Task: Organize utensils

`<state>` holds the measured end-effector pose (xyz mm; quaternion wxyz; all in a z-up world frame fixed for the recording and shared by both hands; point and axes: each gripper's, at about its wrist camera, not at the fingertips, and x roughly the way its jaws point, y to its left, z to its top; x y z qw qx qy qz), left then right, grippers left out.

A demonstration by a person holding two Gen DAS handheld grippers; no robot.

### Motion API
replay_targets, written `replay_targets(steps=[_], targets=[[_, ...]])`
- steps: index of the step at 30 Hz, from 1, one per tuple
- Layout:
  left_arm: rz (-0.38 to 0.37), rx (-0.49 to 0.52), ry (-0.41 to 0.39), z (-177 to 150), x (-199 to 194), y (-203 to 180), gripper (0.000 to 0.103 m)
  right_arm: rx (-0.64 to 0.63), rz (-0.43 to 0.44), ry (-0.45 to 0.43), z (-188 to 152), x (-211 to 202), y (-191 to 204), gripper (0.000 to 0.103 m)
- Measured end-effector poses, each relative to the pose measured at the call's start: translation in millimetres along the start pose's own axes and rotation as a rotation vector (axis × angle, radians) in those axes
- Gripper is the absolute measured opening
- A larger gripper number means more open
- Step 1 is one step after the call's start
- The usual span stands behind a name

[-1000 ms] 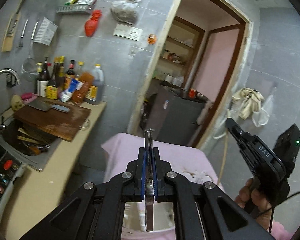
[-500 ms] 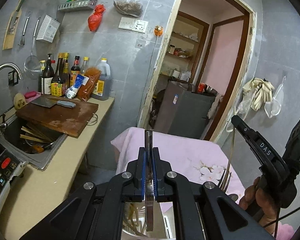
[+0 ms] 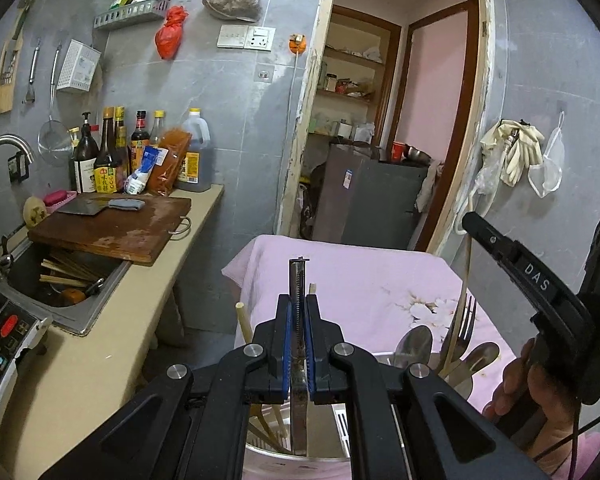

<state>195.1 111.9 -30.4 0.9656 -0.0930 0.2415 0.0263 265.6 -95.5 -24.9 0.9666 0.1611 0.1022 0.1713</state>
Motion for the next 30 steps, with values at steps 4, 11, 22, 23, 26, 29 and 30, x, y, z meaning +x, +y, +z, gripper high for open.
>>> replay_targets(steps=[4, 11, 22, 23, 26, 29, 30], targets=[[0.003, -0.001, 0.004, -1, 0, 0, 0.006, -0.020, 0.000, 0.006, -6, -4, 4, 0.005], [-0.004, -0.008, 0.031, -6, -2, 1, 0.006, -0.034, 0.001, 0.039, -14, -20, 3, 0.005], [-0.031, -0.058, 0.078, -6, -8, 5, 0.012, -0.039, -0.003, 0.119, -16, -40, -3, 0.029], [-0.033, -0.060, 0.078, -6, -9, 4, 0.019, -0.038, -0.003, 0.123, -16, -43, -3, 0.032], [-0.043, -0.081, 0.064, -7, -18, 4, 0.040, -0.045, -0.013, 0.136, -14, -51, -2, 0.032], [-0.055, -0.086, 0.048, -6, -24, 3, 0.047, -0.050, -0.034, 0.135, -12, -62, -3, 0.038], [-0.060, -0.077, 0.043, -6, -26, 1, 0.048, -0.047, -0.042, 0.134, -11, -67, -3, 0.042]])
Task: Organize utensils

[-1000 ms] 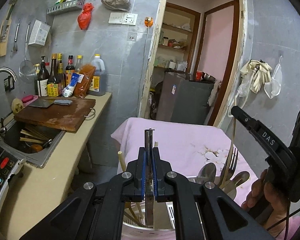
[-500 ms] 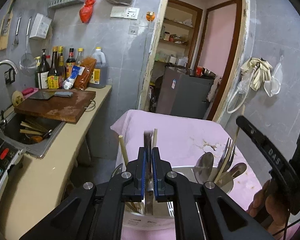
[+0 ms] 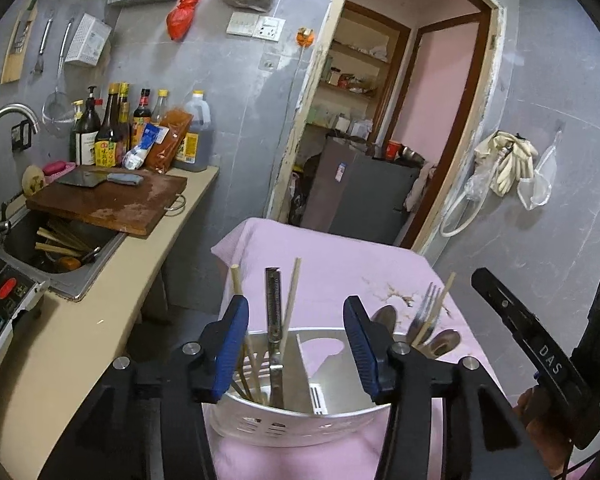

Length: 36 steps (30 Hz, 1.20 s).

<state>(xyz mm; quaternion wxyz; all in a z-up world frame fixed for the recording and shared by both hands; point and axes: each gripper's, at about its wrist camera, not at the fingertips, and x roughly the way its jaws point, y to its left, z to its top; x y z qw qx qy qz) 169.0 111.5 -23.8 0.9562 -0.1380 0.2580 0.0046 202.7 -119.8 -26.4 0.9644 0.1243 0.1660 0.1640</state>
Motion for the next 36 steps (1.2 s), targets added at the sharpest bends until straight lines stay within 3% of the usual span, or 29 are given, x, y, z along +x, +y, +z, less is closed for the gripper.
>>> replay_targets(steps=[7, 13, 24, 36], targets=[[0.004, 0.026, -0.036, -1, -18, -15, 0.079, 0.006, -0.051, 0.028, 4, -33, -16, 0.058], [0.028, 0.040, -0.078, -9, -41, -34, 0.102, -0.003, -0.092, 0.053, 6, -69, -32, 0.078], [0.043, 0.022, -0.064, -47, -90, -71, 0.102, -0.047, -0.132, 0.096, 4, -148, -52, 0.100], [0.058, 0.100, -0.054, -80, -136, -103, 0.102, -0.058, -0.192, 0.096, -2, -224, -68, 0.101]])
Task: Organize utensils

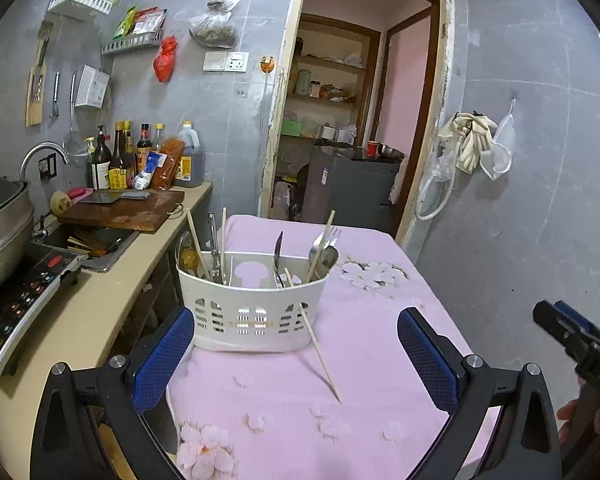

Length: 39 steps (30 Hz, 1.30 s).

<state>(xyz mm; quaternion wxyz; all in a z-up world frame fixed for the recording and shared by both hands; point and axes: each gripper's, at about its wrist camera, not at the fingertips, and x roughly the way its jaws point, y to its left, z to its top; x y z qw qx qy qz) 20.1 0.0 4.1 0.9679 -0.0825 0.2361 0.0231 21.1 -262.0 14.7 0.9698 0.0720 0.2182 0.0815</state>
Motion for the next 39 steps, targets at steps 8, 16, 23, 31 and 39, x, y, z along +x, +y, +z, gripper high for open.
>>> replay_targets(steps=[8, 16, 23, 31, 39], targets=[[0.003, 0.024, -0.006, -9, -16, -6, 0.102, 0.050, -0.044, -0.024, -5, -23, -11, 0.101], [0.010, 0.026, -0.017, -7, -19, -6, 0.102, 0.032, -0.030, -0.017, -5, -16, -5, 0.101], [0.018, 0.009, -0.022, -5, -21, 0, 0.102, 0.006, -0.024, -0.014, -6, -15, 2, 0.101], [0.020, 0.006, -0.022, -3, -20, 1, 0.102, 0.008, -0.023, -0.014, -4, -15, 3, 0.101], [0.020, 0.006, -0.020, -3, -19, 1, 0.102, 0.011, -0.021, -0.010, -4, -15, 3, 0.101]])
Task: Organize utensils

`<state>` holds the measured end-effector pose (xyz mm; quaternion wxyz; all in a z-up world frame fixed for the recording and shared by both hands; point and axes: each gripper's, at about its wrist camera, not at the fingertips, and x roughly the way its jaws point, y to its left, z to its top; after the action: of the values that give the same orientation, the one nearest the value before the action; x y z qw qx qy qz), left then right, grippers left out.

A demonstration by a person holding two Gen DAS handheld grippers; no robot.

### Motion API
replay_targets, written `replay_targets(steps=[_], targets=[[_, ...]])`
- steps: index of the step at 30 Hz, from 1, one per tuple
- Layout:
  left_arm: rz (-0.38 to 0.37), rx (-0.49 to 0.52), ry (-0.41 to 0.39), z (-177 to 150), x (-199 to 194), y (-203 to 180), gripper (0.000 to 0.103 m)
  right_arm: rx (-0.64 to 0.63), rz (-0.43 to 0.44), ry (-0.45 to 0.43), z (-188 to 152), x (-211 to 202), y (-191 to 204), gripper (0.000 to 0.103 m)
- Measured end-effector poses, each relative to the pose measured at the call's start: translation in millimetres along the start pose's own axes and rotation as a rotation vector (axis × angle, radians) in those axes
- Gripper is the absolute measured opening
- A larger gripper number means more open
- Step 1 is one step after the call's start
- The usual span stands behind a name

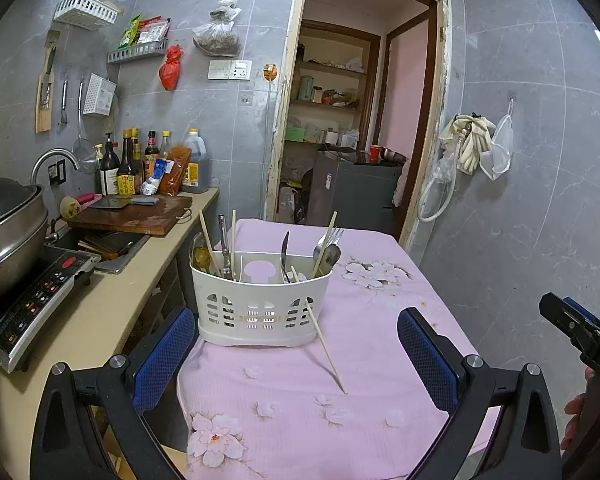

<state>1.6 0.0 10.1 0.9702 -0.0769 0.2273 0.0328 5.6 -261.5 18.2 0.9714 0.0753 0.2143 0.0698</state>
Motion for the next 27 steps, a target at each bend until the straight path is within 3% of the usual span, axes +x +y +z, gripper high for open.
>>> replay_targets(steps=[27], targets=[[-0.003, 0.000, 0.003, -0.8, 1.6, -1.1, 0.102, 0.000, 0.001, 0.002, 0.0, 0.7, -0.3, 0.101]])
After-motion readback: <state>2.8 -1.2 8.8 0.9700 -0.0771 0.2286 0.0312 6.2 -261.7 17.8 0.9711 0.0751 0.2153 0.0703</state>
